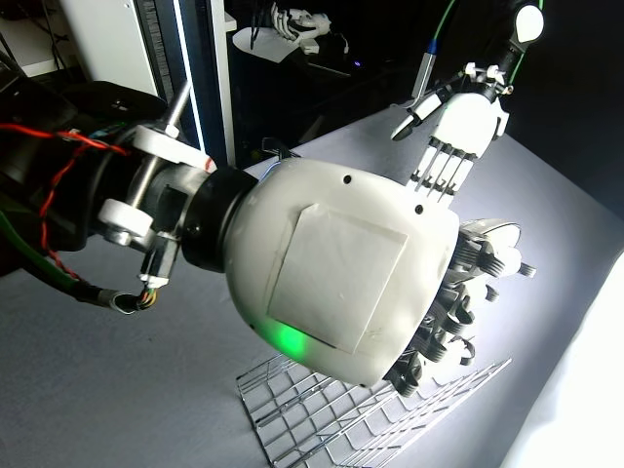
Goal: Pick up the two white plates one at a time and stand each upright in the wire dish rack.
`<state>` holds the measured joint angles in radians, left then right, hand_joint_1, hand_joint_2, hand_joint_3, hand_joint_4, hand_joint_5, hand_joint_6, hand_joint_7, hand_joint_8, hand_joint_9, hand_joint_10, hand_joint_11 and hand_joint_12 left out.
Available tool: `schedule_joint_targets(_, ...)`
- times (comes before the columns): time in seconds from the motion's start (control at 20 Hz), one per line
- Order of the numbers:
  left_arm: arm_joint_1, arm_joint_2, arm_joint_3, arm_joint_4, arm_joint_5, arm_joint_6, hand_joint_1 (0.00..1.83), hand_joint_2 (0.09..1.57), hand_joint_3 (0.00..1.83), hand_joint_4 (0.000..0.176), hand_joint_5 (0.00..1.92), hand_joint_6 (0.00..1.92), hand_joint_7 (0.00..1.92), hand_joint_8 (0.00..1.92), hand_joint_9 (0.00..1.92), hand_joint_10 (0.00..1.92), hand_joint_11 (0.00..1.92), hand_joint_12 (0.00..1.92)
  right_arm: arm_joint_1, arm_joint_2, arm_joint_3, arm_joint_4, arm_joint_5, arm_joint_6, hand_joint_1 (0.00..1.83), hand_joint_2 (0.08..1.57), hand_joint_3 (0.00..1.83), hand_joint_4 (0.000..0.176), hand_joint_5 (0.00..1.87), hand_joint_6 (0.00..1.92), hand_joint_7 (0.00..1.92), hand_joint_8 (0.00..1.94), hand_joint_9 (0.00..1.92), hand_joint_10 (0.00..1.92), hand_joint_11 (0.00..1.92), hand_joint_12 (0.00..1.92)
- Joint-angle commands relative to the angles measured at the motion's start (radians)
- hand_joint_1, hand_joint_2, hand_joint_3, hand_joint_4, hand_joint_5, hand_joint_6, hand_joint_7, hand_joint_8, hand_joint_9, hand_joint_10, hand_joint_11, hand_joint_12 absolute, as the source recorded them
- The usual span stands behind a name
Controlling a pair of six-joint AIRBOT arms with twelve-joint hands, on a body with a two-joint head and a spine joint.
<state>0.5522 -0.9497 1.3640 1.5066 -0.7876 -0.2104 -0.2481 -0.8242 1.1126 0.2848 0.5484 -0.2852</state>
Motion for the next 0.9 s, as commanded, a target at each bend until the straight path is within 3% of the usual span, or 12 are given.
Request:
schedule_joint_targets(0.0,-0.007,0.002,0.001,-0.057,-0.01,-0.001,0.0,1.2,0.0,0.0,0.16,0.0,0.12,0.0,0.08,0.01,0.04,0.03,0.004,0.011,0.011,0.012,0.148,0.019,1.39,1.06,0.0,0.0,0.92,0.93,1.15,0.65,1.12,0.94,0.85,1.08)
schedule_joint_targets(0.1,-0.006,0.0,-0.001,-0.056,0.024,0.01,0.0,1.2,0.0,0.0,0.07,0.0,0.03,0.0,0.01,0.0,0.0,0.01,-0.017,0.01,0.027,0.012,0.152,0.019,1.39,1.06,0.0,0.0,0.92,0.92,1.15,0.68,1.11,0.95,0.83,1.09)
schedule_joint_targets(0.35,-0.006,-0.004,0.003,-0.055,0.034,0.012,0.0,1.21,0.0,0.0,0.1,0.01,0.06,0.01,0.02,0.01,0.0,0.0,-0.087,-0.008,0.067,0.008,0.155,0.012,1.4,1.05,0.0,0.0,0.94,0.91,1.19,0.57,1.14,0.9,0.85,1.02)
schedule_joint_targets(0.5,-0.006,-0.004,0.005,-0.05,0.031,0.008,0.0,1.21,0.0,0.0,0.09,0.0,0.05,0.01,0.01,0.0,0.0,0.0,-0.117,-0.035,0.101,-0.039,0.163,0.012,1.4,1.04,0.0,0.0,1.0,0.81,1.22,0.51,1.13,0.93,0.85,1.1)
schedule_joint_targets(0.65,-0.005,-0.004,0.008,-0.049,0.011,-0.011,0.0,1.21,0.0,0.0,0.11,0.02,0.08,0.01,0.03,0.01,0.01,0.0,-0.133,-0.077,0.15,-0.112,0.166,0.012,1.39,1.06,0.0,0.0,0.92,0.95,1.12,0.73,1.11,0.93,0.8,1.08)
schedule_joint_targets(0.85,0.0,-0.006,0.01,-0.049,0.009,-0.016,0.0,1.2,0.0,0.0,0.05,0.0,0.02,0.0,0.0,0.0,0.0,0.0,-0.139,-0.116,0.191,-0.174,0.163,0.012,1.39,1.06,0.0,0.0,0.91,0.93,1.14,0.7,1.11,0.93,0.8,1.1)
